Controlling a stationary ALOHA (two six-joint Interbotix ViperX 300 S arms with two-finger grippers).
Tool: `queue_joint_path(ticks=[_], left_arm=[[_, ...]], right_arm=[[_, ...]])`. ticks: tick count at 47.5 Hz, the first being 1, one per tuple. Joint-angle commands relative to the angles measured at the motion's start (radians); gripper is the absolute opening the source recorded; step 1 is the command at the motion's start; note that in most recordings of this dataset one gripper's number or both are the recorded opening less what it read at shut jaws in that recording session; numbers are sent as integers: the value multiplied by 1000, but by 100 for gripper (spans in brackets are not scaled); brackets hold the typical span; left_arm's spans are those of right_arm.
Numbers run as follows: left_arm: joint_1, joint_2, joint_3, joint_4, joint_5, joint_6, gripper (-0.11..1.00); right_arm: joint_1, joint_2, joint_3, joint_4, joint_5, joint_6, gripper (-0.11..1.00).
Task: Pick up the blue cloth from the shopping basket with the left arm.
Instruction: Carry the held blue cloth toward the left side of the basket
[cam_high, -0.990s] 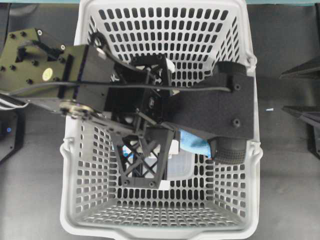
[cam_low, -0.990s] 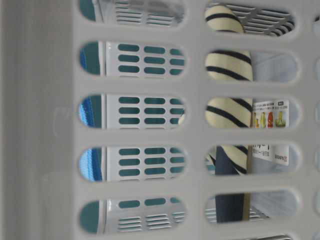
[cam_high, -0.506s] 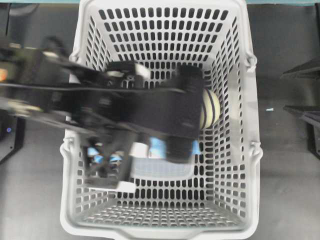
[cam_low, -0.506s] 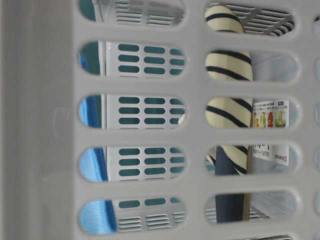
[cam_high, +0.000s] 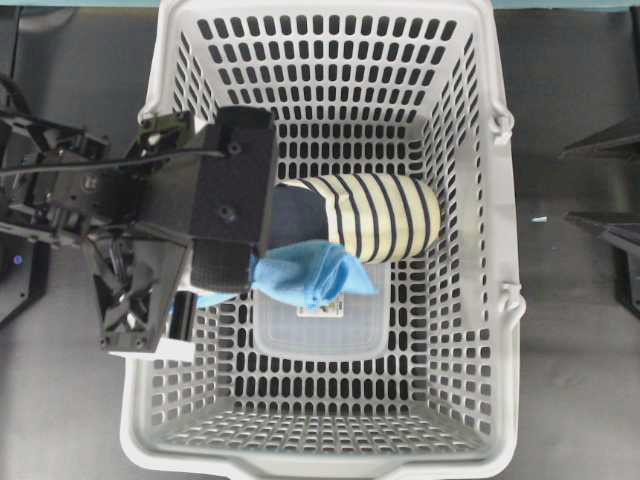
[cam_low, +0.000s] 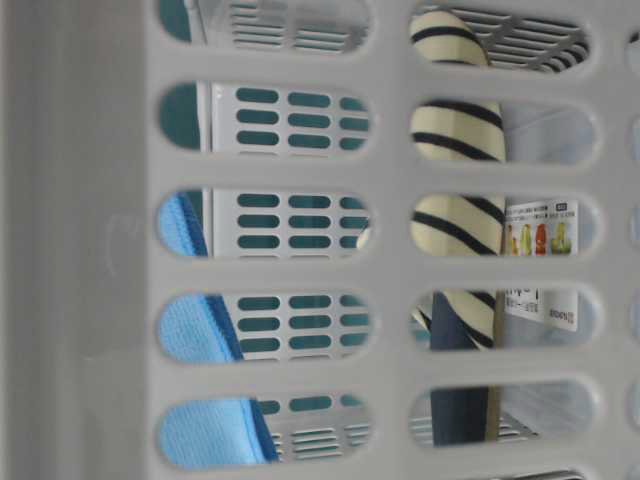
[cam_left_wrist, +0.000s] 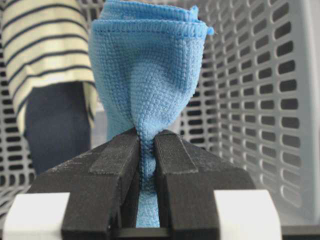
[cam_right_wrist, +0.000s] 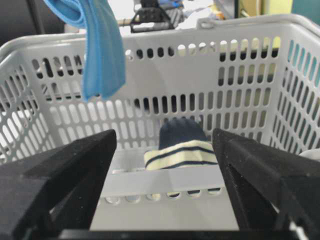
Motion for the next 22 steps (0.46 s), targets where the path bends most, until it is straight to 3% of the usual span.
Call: queue_joint_path(ticks=[1, 22], left_arm=[[2, -17, -5, 5, -9, 2, 5], [11, -17, 25, 5, -14, 0, 5]], right_arm=[[-3, 8, -9, 3, -5, 2, 75], [-2, 8, 3, 2, -6, 2, 75]])
